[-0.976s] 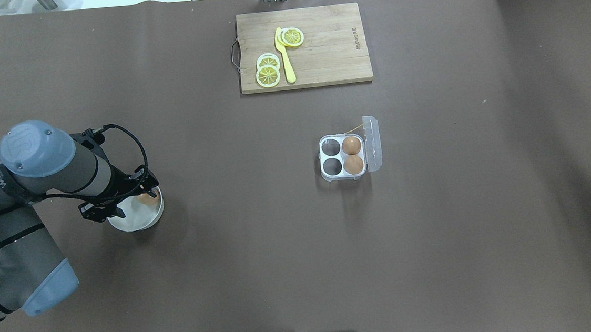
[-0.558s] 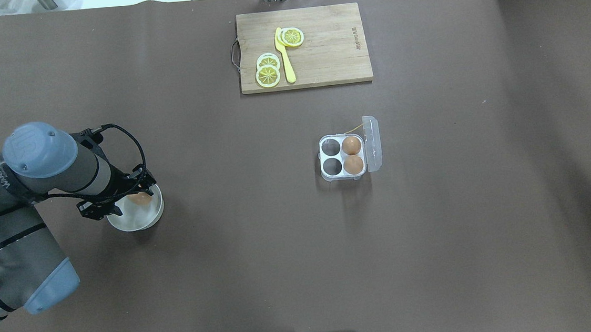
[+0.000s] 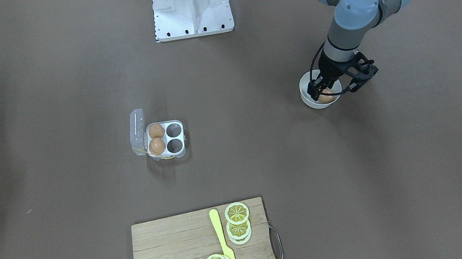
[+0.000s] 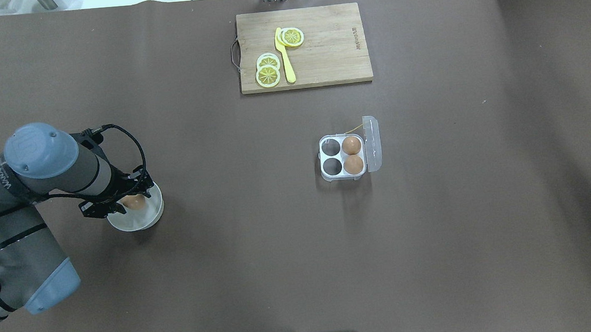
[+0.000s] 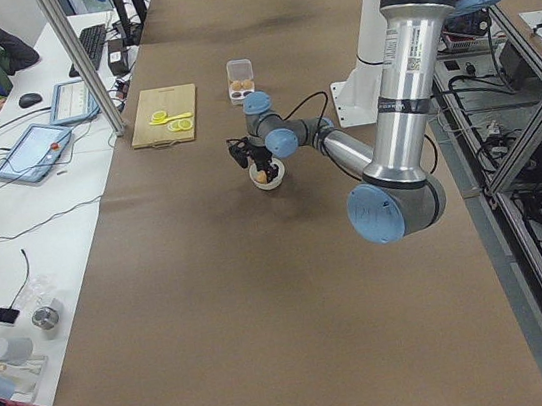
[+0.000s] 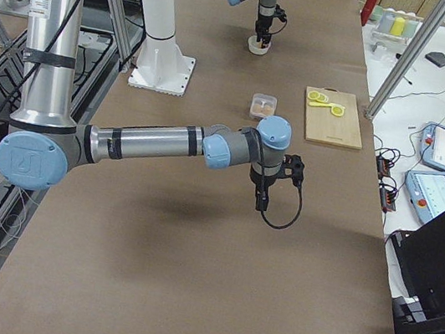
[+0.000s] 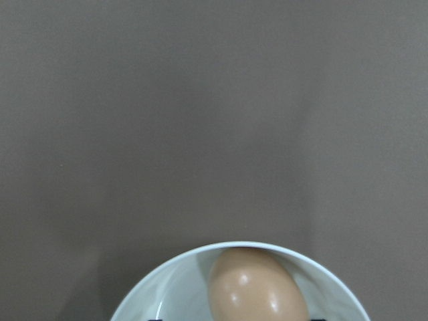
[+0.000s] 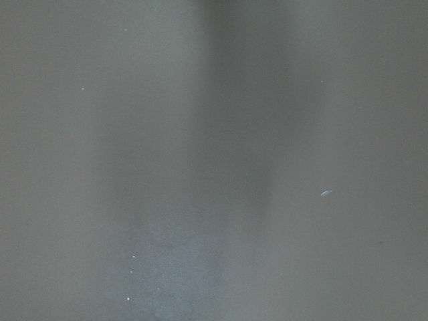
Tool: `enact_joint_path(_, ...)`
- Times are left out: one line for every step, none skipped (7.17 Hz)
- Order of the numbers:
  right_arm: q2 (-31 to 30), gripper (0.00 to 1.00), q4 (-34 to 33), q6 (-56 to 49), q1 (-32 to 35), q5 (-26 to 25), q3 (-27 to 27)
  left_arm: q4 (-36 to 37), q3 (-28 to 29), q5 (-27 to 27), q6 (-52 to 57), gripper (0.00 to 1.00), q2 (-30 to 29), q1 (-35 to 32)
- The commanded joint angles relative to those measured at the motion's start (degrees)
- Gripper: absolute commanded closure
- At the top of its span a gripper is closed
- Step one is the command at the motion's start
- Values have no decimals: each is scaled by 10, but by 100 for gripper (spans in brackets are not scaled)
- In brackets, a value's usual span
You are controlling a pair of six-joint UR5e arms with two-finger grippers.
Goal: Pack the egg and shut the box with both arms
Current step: 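Lower the left gripper and close it around the brown egg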
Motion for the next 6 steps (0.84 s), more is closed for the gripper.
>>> enact_joint_path(0, 0, 0, 0, 0, 0, 0, 0, 2, 0, 0, 44, 0, 0)
enact_joint_path(0, 0, 1, 0, 0, 0, 0, 0, 2, 0, 0, 46, 0, 0)
enact_joint_path(0, 0, 1, 0, 0, 0, 0, 0, 2, 0, 0, 54, -1, 0)
enact_joint_path(0, 0, 1, 0, 0, 0, 0, 0, -1, 0, 1, 81, -1, 0)
enact_joint_path(0, 0, 1, 0, 0, 1, 0, 0, -11, -2, 2, 100, -2, -1)
enact_joint_path(0, 0, 1, -1, 0, 0, 0, 0, -32, -1, 22, 100, -1, -3)
